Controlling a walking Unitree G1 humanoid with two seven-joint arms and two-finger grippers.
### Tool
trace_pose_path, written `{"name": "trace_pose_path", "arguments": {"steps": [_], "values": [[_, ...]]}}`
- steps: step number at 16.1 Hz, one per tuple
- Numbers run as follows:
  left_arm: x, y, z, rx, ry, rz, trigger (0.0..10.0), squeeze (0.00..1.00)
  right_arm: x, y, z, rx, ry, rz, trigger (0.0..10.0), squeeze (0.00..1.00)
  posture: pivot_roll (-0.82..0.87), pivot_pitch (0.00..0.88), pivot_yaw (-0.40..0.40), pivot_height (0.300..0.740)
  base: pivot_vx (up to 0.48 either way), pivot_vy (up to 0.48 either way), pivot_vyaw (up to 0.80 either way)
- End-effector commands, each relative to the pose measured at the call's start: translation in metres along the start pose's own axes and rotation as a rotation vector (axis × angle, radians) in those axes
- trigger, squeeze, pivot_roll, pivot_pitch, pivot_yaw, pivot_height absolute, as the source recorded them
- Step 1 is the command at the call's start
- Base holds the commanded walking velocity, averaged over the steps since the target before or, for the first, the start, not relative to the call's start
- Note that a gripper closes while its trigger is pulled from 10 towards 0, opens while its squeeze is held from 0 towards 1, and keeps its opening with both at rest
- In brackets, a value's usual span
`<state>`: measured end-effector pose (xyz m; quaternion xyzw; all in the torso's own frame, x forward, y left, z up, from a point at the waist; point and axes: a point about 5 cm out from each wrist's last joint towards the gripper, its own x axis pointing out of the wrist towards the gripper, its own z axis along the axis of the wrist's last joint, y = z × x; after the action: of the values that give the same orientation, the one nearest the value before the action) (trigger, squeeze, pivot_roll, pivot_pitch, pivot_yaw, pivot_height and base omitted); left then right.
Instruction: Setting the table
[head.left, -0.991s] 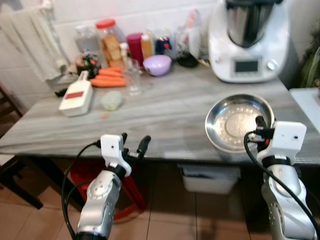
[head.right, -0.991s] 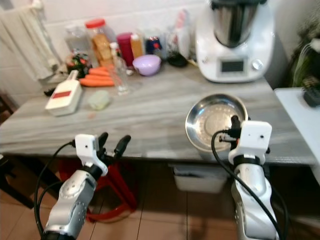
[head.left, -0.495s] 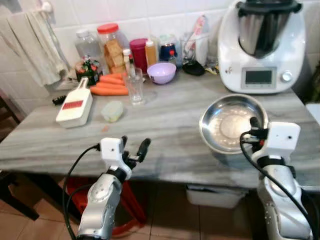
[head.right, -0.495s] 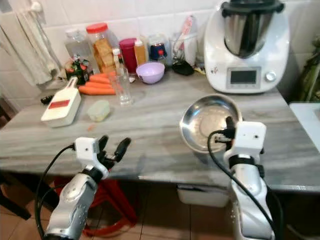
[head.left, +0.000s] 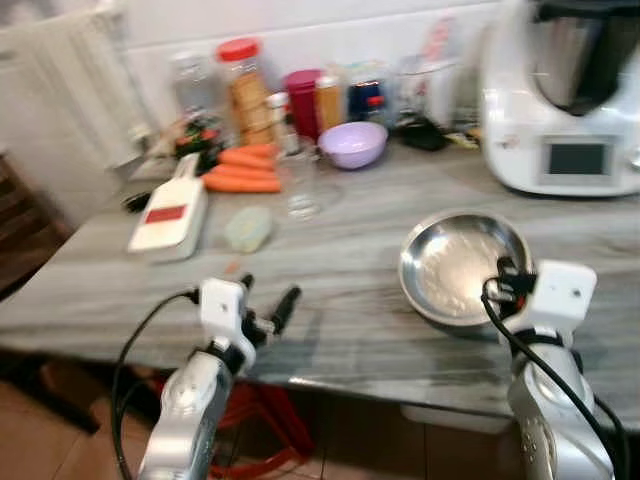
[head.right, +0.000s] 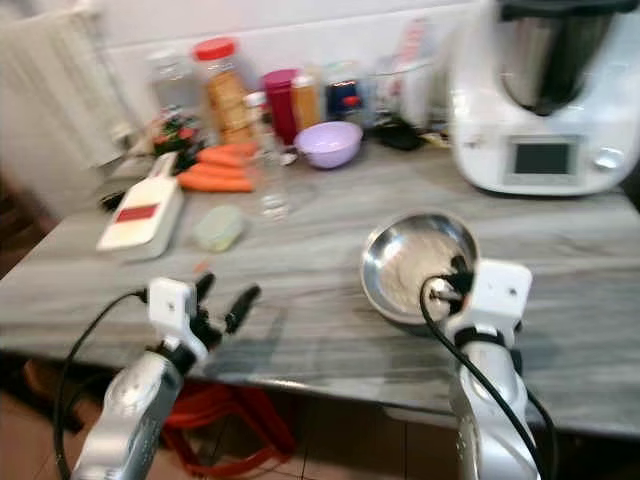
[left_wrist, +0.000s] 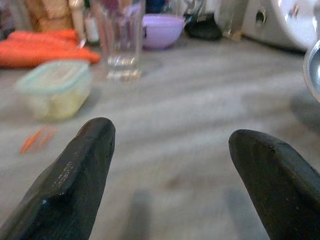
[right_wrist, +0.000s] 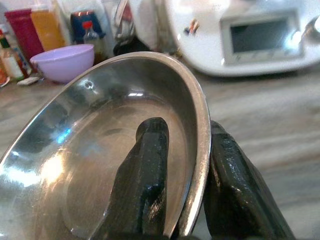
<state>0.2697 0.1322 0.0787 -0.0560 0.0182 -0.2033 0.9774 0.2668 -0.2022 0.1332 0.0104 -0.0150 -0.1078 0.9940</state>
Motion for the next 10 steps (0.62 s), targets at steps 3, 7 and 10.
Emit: {"name": "trace_pose_path", "arguments": {"steps": [3, 7, 10], "values": [[-0.021, 0.011, 0.002, 0.077, 0.009, -0.044, 10.0, 0.0, 0.002, 0.008, -0.007, 0.058, 0.038, 0.015, 10.0, 0.0, -0.16, 0.0, 0.143, 0.74, 0.0, 0.0, 0.0], [-0.027, 0.013, 0.002, 0.07, 0.017, -0.067, 10.0, 0.0, 0.011, 0.027, -0.021, 0.131, 0.139, 0.073, 10.0, 0.0, -0.14, 0.0, 0.125, 0.74, 0.0, 0.0, 0.0], [-0.025, 0.011, 0.004, 0.055, 0.005, -0.054, 10.0, 0.0, 0.013, 0.042, -0.027, 0.13, 0.182, 0.137, 10.0, 0.0, -0.13, 0.0, 0.11, 0.74, 0.0, 0.0, 0.0]]}}
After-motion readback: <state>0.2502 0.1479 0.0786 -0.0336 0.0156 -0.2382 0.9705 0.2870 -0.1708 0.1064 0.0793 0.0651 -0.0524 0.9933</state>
